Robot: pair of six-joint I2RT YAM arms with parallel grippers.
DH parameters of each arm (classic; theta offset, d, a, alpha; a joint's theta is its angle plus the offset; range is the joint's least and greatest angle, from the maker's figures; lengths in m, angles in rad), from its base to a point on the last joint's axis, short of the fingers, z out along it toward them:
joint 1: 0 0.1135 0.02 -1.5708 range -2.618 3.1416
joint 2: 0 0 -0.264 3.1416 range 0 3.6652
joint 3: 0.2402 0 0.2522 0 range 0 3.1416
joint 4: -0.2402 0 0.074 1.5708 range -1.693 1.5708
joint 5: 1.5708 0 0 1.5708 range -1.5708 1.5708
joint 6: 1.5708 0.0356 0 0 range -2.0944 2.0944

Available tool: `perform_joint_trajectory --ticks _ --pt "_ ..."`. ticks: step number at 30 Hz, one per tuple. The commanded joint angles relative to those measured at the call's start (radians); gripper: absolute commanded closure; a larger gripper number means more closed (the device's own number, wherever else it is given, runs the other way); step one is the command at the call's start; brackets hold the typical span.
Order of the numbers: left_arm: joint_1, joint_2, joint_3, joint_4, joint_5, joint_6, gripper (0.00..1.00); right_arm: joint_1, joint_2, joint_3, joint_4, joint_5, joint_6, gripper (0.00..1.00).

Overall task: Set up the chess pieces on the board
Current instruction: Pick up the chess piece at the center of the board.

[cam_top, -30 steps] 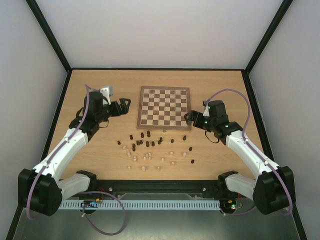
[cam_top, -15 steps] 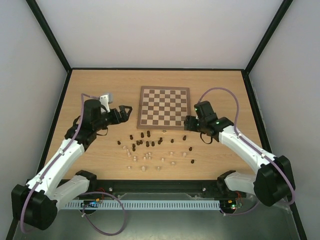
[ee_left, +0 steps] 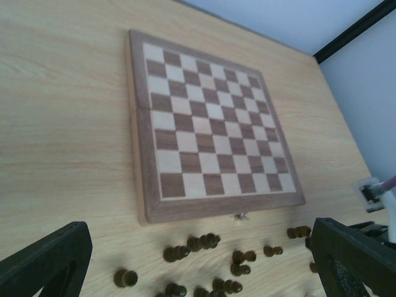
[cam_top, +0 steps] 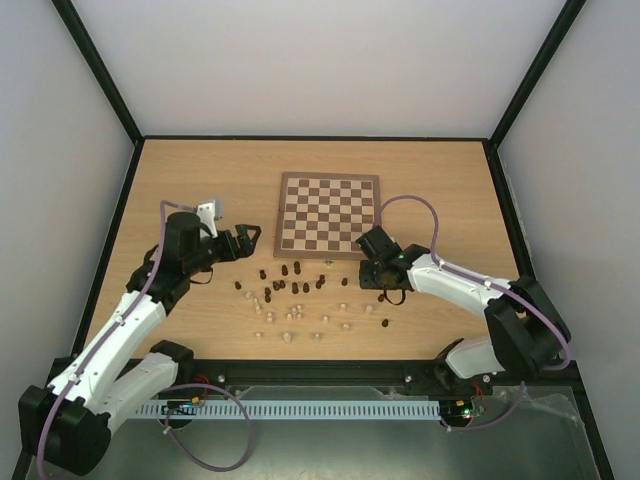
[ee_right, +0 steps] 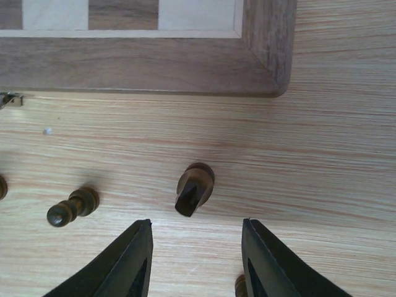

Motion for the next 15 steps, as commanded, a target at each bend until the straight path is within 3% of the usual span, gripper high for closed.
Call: perform_joint_trajectory --ticks 1,15 --pt "-0.004 0.01 -0.062 0.03 0.023 -0.014 0.01 0.005 0.031 0.017 -0.023 0.044 0.034 0.61" --pt "-0.005 0.004 -0.077 0.029 -0.004 -0.007 0.01 0.005 0.104 0.068 0.01 0.098 0.02 0.66"
